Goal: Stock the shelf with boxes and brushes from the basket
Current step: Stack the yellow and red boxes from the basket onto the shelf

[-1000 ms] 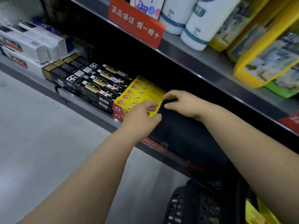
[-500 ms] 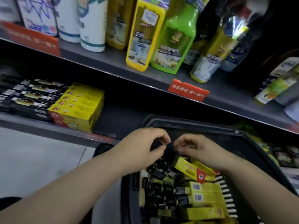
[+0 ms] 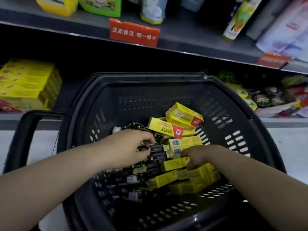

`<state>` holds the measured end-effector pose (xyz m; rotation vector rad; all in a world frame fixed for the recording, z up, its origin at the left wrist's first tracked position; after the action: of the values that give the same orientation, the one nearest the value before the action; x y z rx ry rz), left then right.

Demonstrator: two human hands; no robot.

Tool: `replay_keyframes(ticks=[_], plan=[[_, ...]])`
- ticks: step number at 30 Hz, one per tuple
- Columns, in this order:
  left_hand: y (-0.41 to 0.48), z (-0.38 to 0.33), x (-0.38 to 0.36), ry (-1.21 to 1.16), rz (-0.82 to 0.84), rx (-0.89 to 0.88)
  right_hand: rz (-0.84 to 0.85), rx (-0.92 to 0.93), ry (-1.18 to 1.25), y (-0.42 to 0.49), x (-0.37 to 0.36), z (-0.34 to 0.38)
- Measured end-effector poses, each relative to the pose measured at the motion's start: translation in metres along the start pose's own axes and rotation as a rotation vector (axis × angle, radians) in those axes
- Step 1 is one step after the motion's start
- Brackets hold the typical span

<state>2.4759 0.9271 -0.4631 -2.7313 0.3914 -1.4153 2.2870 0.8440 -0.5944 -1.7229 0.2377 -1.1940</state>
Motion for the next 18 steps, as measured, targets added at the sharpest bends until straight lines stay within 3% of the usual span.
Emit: replay_keyframes(ticks=[5, 12, 15, 18], plan=[[-0.004, 0.013, -0.012, -0.024, 0.106, 0.088, 0.088, 0.018, 0.042, 0.0, -0.004, 0.007], [-0.008, 0.025, -0.01, -0.149, 0.172, 0.217, 0.088, 0.078, 0.014, -0.028, 0.034, 0.036], [-0.006, 0.023, -0.01, -0.258, 0.147, 0.281, -0.047, 0.106, 0.209, -0.056, 0.065, 0.044], [-0.017, 0.018, -0.023, -0.579, 0.178, 0.462, -0.154, 0.194, 0.538, -0.077, 0.083, 0.075]])
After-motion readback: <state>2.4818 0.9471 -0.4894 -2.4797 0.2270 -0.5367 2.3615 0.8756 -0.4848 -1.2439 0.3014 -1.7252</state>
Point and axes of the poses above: each hand's wrist, its own y-axis towards the middle knuckle, its own x-axis out of the back of the hand, z = x × y, the point moved 9 cm from there along y, towards the middle knuckle, and after that the axes turned 9 degrees about -z, right-handed, at the moved point
